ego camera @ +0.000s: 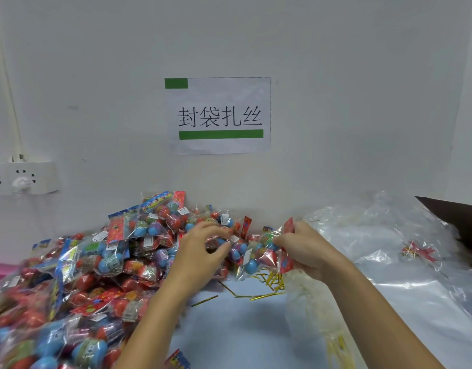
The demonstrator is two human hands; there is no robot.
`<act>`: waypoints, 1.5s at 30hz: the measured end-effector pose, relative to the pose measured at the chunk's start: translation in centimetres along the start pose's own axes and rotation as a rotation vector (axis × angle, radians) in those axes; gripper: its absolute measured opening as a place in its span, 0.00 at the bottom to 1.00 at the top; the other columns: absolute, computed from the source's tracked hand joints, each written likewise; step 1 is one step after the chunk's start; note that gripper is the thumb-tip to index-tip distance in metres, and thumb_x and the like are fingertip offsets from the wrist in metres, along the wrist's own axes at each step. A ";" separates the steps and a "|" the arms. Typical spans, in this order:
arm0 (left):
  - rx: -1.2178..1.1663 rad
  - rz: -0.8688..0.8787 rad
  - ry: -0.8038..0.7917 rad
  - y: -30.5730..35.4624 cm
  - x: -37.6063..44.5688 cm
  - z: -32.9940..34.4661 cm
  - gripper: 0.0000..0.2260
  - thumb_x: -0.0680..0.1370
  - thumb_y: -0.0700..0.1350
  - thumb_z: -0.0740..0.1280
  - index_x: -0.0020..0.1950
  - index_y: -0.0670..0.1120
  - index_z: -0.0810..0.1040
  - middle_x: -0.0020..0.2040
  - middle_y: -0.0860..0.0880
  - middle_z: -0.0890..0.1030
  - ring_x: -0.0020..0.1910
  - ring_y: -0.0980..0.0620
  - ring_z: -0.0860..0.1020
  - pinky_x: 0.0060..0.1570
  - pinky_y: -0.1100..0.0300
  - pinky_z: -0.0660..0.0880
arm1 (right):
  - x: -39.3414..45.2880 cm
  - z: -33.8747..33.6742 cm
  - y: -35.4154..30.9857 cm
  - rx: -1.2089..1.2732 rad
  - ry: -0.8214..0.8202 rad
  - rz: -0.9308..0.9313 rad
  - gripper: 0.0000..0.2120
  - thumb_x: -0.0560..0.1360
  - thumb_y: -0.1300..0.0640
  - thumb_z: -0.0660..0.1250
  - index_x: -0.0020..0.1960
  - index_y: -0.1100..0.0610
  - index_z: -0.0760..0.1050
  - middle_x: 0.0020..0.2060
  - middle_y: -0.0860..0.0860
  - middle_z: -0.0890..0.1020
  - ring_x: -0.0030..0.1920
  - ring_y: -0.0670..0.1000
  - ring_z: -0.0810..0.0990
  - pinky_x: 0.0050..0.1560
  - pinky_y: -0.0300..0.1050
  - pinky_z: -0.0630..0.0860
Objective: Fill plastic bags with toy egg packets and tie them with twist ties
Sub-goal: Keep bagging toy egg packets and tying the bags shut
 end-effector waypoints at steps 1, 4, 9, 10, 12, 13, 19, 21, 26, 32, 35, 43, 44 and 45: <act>0.104 -0.054 0.008 -0.9 0.0 -0.3 0.05 0.77 0.45 0.72 0.53 0.52 0.83 0.70 0.54 0.73 0.71 0.55 0.68 0.72 0.55 0.63 | 0.1 0.0 0.1 -0.015 0.002 0.002 0.05 0.76 0.69 0.61 0.44 0.61 0.72 0.42 0.61 0.77 0.41 0.58 0.81 0.35 0.46 0.79; 0.280 -0.205 -0.215 -4.1 -0.5 -0.8 0.10 0.80 0.46 0.68 0.62 0.51 0.80 0.81 0.52 0.54 0.80 0.49 0.51 0.77 0.48 0.55 | 0.2 -0.1 0.2 -0.040 0.002 -0.013 0.06 0.76 0.69 0.61 0.45 0.60 0.72 0.40 0.59 0.75 0.39 0.57 0.77 0.36 0.47 0.75; 0.449 -0.269 -0.437 -5.7 -1.5 0.0 0.27 0.82 0.51 0.64 0.79 0.48 0.61 0.81 0.55 0.54 0.79 0.51 0.56 0.74 0.48 0.62 | 0.2 0.0 0.3 -0.066 -0.009 -0.014 0.04 0.76 0.67 0.61 0.46 0.60 0.72 0.41 0.58 0.74 0.41 0.57 0.75 0.41 0.50 0.72; 0.464 -0.265 -0.420 -5.7 -1.5 0.1 0.27 0.82 0.51 0.63 0.79 0.47 0.60 0.81 0.55 0.54 0.78 0.50 0.56 0.74 0.47 0.62 | 0.2 0.0 0.3 -0.069 -0.008 -0.013 0.03 0.77 0.67 0.62 0.46 0.60 0.72 0.42 0.59 0.74 0.42 0.57 0.76 0.41 0.50 0.72; 0.458 -0.254 -0.399 -5.7 -1.4 0.3 0.27 0.82 0.50 0.63 0.79 0.48 0.60 0.81 0.56 0.49 0.79 0.49 0.53 0.74 0.44 0.62 | 0.2 0.0 0.3 -0.071 -0.007 -0.012 0.03 0.77 0.66 0.62 0.47 0.60 0.73 0.42 0.59 0.76 0.43 0.57 0.77 0.42 0.50 0.74; 0.459 -0.248 -0.405 -5.7 -1.4 0.4 0.26 0.83 0.50 0.63 0.79 0.48 0.61 0.82 0.57 0.45 0.80 0.49 0.49 0.74 0.43 0.61 | 0.2 0.0 0.3 -0.073 -0.010 -0.013 0.03 0.77 0.65 0.62 0.47 0.60 0.73 0.42 0.59 0.76 0.43 0.57 0.78 0.42 0.50 0.75; 0.458 -0.237 -0.405 -6.0 -1.7 1.0 0.28 0.83 0.50 0.62 0.80 0.49 0.55 0.81 0.58 0.50 0.79 0.48 0.49 0.74 0.42 0.57 | 0.0 0.3 0.3 -0.069 -0.007 -0.013 0.06 0.75 0.67 0.62 0.42 0.59 0.72 0.39 0.57 0.74 0.40 0.55 0.75 0.39 0.49 0.72; 0.398 -0.182 -0.294 -5.6 -1.3 0.7 0.24 0.82 0.49 0.65 0.76 0.48 0.63 0.78 0.56 0.59 0.76 0.49 0.56 0.74 0.46 0.60 | 0.0 0.3 0.4 -0.077 -0.003 -0.010 0.06 0.73 0.67 0.62 0.42 0.57 0.72 0.39 0.56 0.71 0.40 0.55 0.72 0.40 0.50 0.69; 0.144 0.033 0.073 -2.0 -0.3 -0.4 0.11 0.74 0.39 0.75 0.55 0.45 0.81 0.53 0.54 0.78 0.58 0.50 0.75 0.57 0.63 0.67 | -0.1 0.4 0.6 -0.116 -0.038 0.009 0.07 0.74 0.66 0.60 0.46 0.58 0.75 0.40 0.57 0.73 0.41 0.55 0.74 0.41 0.51 0.71; -0.115 0.107 0.240 1.6 0.0 -0.3 0.11 0.72 0.28 0.72 0.39 0.44 0.82 0.39 0.52 0.82 0.40 0.56 0.80 0.42 0.64 0.78 | -0.3 0.6 0.4 -0.122 -0.048 0.052 0.06 0.76 0.65 0.61 0.48 0.60 0.76 0.43 0.60 0.78 0.43 0.57 0.80 0.49 0.57 0.82; -0.080 0.162 0.371 3.0 -0.2 0.8 0.10 0.73 0.29 0.70 0.40 0.44 0.79 0.39 0.50 0.79 0.40 0.53 0.77 0.43 0.57 0.76 | -0.5 0.8 0.3 -0.135 -0.049 0.087 0.10 0.76 0.67 0.60 0.52 0.67 0.78 0.49 0.63 0.84 0.47 0.61 0.86 0.47 0.57 0.84; 0.102 0.172 0.443 5.0 -1.7 3.4 0.11 0.77 0.28 0.64 0.53 0.42 0.76 0.48 0.45 0.73 0.38 0.44 0.75 0.34 0.46 0.77 | -1.4 1.1 -0.1 -0.171 -0.096 0.112 0.09 0.81 0.65 0.57 0.45 0.59 0.74 0.45 0.59 0.81 0.36 0.54 0.84 0.31 0.47 0.83; 0.147 0.145 0.452 4.9 -1.7 3.3 0.12 0.76 0.27 0.64 0.53 0.42 0.76 0.48 0.45 0.72 0.37 0.42 0.75 0.32 0.46 0.77 | -1.5 1.1 -0.2 -0.175 -0.112 0.115 0.09 0.81 0.65 0.57 0.45 0.60 0.73 0.44 0.58 0.80 0.33 0.53 0.84 0.28 0.45 0.82; 0.179 0.127 0.456 4.7 -1.7 3.2 0.13 0.75 0.26 0.63 0.53 0.42 0.75 0.48 0.45 0.72 0.36 0.42 0.75 0.30 0.46 0.76 | -1.5 1.1 -0.2 -0.174 -0.128 0.120 0.09 0.81 0.66 0.57 0.45 0.60 0.73 0.42 0.58 0.79 0.30 0.51 0.83 0.27 0.43 0.80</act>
Point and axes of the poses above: each hand's wrist, its own x-axis towards the middle knuckle, its own z-axis out of the palm, y = z × x, the point moved 1 cm from there along x, towards the middle knuckle
